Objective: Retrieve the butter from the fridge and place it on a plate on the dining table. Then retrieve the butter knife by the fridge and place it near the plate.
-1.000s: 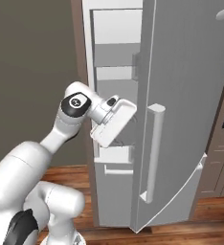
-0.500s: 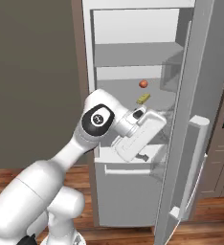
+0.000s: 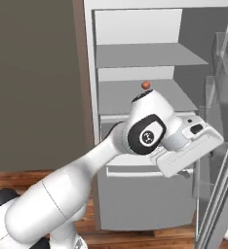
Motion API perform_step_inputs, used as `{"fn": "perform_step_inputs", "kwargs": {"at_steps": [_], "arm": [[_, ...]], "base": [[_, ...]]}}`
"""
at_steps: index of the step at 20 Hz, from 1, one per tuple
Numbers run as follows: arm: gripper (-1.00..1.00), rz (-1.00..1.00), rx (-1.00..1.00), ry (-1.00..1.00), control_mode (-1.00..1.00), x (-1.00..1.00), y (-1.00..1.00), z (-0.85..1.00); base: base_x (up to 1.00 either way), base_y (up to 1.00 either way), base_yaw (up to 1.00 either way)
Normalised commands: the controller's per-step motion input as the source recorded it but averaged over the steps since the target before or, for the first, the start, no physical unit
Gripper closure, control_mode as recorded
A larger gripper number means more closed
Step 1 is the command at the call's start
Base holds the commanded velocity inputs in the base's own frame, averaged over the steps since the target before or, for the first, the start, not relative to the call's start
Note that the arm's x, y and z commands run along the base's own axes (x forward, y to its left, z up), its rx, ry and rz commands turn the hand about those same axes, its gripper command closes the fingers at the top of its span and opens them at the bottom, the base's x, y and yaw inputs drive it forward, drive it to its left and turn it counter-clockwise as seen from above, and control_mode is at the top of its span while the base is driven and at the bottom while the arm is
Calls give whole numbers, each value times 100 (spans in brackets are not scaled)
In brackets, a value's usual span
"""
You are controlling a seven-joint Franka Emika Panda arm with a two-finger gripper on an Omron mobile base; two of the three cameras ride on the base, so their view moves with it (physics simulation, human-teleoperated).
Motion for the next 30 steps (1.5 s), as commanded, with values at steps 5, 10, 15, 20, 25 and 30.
{"fn": "perform_step_inputs", "kwargs": {"at_steps": [5,10,15,20,25,30], "arm": [[-100,9,5,-5,-100,-58,35,33],[-100,2,1,-4,-100,-38,99,9],[-100,0,14,-12,-100,0,100,0],[-100,-9,37,-16,-100,45,100,-1],[-100,-20,43,-19,-100,39,100,0],[-100,-24,40,-19,-100,19,100,0]], "base": [[0,0,0],[0,0,0],[0,0,0],[0,0,0],[0,0,0],[0,0,0]]}}
